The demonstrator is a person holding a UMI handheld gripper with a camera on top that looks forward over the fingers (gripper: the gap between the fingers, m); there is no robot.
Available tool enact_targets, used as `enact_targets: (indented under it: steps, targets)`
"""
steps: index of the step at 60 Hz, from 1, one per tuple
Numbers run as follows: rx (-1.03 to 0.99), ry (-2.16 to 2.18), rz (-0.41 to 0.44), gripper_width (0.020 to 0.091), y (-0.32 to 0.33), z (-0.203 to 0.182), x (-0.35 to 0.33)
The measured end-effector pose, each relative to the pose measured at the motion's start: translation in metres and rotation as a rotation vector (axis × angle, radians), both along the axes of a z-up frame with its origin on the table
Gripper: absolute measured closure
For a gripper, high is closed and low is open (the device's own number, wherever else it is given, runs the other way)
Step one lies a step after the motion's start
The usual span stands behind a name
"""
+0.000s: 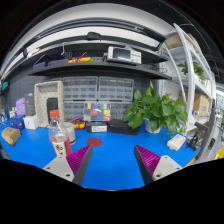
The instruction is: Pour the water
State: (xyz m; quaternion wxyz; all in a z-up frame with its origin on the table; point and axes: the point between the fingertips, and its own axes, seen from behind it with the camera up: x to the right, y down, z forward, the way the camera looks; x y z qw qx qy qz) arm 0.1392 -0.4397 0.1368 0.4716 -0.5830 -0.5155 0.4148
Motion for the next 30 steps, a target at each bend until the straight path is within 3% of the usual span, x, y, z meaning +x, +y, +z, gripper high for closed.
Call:
enact_targets:
  steps: [17, 30]
  targets:
    - [-0.09, 0.036, 0.177, 0.0245, -0.081, -0.036, 0.017]
    - [-0.122, 0.044, 0.289, 0.0244, -0.145, -0.05, -0.014]
